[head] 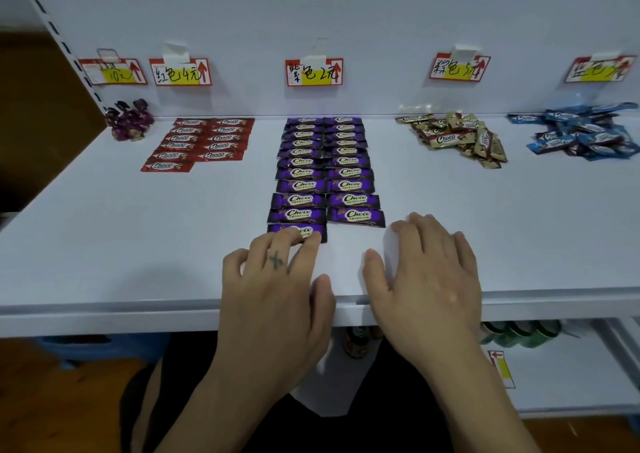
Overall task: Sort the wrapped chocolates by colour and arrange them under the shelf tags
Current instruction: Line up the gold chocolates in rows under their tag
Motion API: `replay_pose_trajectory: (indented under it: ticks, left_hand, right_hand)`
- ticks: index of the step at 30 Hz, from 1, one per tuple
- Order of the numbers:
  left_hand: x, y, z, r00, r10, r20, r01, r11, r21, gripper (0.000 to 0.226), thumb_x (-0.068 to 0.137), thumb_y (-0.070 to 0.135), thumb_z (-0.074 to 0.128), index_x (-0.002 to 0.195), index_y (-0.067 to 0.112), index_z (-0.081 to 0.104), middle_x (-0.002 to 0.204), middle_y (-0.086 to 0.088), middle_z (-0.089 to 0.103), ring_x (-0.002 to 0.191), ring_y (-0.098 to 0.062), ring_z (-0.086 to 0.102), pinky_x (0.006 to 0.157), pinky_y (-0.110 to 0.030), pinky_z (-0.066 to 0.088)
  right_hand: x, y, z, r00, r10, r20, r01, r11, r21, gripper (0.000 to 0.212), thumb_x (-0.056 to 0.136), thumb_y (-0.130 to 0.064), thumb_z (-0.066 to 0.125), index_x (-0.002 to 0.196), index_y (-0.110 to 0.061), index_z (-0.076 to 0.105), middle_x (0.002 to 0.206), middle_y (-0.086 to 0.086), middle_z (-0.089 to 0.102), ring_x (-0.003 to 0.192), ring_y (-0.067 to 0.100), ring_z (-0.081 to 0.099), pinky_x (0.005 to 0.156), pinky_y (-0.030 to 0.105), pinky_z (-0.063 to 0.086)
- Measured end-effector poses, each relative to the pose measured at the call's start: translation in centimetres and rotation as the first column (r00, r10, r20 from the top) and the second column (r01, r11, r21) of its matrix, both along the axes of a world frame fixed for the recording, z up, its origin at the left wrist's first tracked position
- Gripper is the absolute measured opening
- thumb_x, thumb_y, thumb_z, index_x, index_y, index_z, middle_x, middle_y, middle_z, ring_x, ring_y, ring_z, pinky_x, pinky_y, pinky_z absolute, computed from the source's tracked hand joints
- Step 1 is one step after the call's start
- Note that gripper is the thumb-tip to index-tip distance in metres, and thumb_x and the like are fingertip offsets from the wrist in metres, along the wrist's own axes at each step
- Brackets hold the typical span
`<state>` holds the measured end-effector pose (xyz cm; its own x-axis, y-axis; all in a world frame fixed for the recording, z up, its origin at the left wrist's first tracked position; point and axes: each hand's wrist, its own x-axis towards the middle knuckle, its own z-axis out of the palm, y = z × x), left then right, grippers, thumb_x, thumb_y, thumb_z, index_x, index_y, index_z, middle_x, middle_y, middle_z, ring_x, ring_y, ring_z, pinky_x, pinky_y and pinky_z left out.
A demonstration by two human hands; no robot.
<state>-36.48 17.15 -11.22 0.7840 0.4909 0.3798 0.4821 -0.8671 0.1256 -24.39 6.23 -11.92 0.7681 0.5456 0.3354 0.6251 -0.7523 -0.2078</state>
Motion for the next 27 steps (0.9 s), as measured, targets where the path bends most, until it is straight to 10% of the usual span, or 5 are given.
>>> replay_pose_trajectory:
  ticks: [17, 27]
  left_hand:
    - [0.2, 0.3, -0.5, 0.967, -0.014, 0.255, 0.019, 1.000, -0.018, 0.037, 0.084, 0.033, 0.049, 0.113, 0.018, 0.064, 0.114, -0.001, 0.061, 0.107, -0.022, 0.052, 0.083, -0.039, 0.039]
    - [4.3, -1.1, 3.0, 0.957, -0.145, 0.250, 0.155, 0.988, -0.023, 0.020, 0.087, 0.031, 0.048, 0.084, 0.023, 0.066, 0.079, 0.008, 0.063, 0.076, -0.018, 0.054, 0.072, -0.033, 0.034]
  right_hand:
    - [0.0, 0.0, 0.1, 1.000, 0.020, -0.013, -0.020, 1.000, 0.019, 0.057, 0.089, -0.048, 0.028, 0.123, -0.013, 0.057, 0.135, 0.010, 0.055, 0.132, 0.026, 0.044, 0.112, 0.048, 0.027]
    - [0.7, -1.6, 1.6, 0.991, 0.136, -0.005, -0.124, 0.919, 0.375, 0.034, 0.087, -0.032, 0.055, 0.116, -0.017, 0.062, 0.118, 0.000, 0.062, 0.111, 0.016, 0.054, 0.094, 0.035, 0.044]
